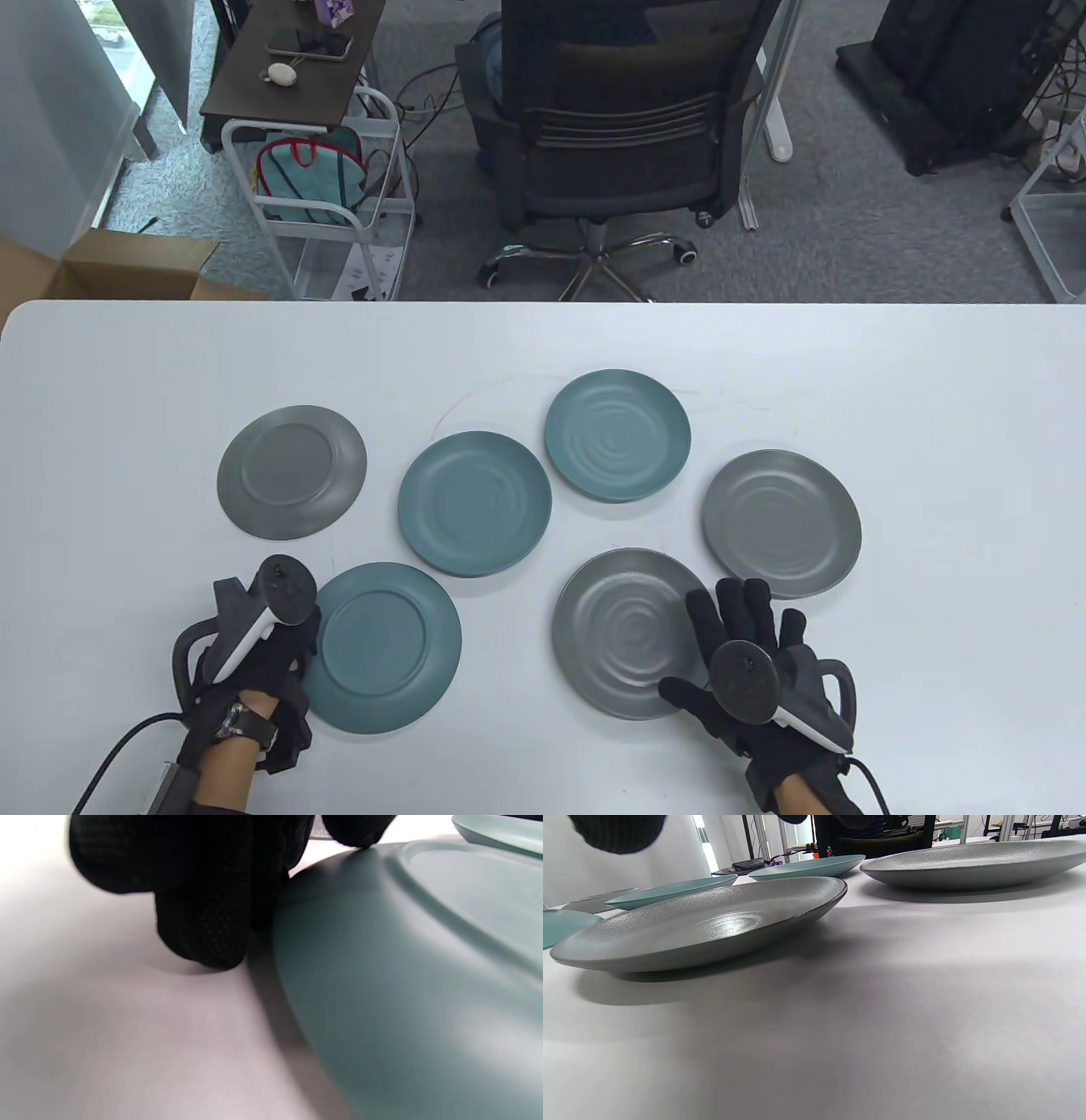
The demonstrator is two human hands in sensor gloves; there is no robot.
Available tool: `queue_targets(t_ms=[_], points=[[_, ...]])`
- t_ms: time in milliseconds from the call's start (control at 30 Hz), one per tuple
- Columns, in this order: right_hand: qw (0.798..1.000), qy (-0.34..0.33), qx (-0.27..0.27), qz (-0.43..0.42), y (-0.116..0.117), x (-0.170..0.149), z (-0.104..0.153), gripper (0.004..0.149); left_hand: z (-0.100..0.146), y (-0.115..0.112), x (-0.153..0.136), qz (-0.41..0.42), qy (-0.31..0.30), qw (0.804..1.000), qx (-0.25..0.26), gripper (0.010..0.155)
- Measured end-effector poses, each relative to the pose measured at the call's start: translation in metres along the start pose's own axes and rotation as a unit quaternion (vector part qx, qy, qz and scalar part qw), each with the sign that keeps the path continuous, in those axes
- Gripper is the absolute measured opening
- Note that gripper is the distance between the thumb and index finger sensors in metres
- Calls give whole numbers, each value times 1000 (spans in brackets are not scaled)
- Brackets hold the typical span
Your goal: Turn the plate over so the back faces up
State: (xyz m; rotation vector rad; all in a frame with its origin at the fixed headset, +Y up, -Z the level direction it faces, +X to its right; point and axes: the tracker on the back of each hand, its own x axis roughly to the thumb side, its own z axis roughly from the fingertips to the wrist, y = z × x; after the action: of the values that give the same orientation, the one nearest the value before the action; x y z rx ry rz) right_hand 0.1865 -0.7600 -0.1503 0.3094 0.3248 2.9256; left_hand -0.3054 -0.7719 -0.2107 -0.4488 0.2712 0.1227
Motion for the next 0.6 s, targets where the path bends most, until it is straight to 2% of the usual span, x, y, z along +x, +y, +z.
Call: queue_targets(t_ms=[600], points=[[1000, 2, 0, 9, 0, 2, 0, 94, 1, 1, 8, -46, -1, 999, 7, 61]])
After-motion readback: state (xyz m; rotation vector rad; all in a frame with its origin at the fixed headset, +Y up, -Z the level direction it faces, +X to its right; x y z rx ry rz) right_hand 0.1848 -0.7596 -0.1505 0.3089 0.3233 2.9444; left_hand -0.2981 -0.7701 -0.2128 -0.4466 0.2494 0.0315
